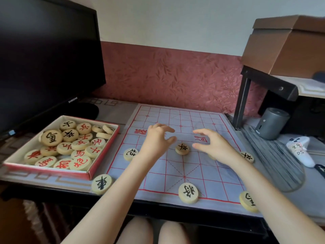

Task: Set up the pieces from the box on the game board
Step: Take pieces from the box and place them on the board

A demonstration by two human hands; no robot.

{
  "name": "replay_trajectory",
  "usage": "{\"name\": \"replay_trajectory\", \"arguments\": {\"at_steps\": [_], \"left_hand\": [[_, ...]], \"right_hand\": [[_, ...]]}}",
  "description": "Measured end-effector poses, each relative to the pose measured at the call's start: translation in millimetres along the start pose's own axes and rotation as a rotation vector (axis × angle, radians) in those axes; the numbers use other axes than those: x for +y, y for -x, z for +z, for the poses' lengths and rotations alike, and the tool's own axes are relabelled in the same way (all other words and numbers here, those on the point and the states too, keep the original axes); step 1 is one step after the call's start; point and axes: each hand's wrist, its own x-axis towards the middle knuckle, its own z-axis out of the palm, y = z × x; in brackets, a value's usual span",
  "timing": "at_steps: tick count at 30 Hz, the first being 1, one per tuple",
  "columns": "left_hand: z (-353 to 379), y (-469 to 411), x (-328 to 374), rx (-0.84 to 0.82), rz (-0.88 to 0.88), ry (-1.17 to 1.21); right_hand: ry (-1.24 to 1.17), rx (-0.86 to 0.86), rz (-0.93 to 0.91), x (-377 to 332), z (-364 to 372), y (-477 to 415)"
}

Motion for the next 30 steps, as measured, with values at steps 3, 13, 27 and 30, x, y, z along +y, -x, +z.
{"name": "replay_trajectory", "arguments": {"at_steps": [3, 13, 27, 30], "left_hand": [[-36.2, 3.5, -9.3, 0.1, -0.009, -0.003], [-154.0, 40.6, -97.8, 0.3, -0.212, -0.294], [-196.8, 81.8, -161.1, 0.282, -0.335, -0.415], [-199.0, 83.0, -164.7, 0.259, -0.332, -0.416]], "right_hand": [[-0.033, -0.032, -0.06, -32.4, 8.5, -13.7], [-0.1, -0.246, -0.249, -122.0, 92.5, -59.5], [0.075, -0.268, -0.173, -161.1, 172.8, -121.5], [0.188, -0.242, -0.188, -161.1, 182.8, -125.8]]}}
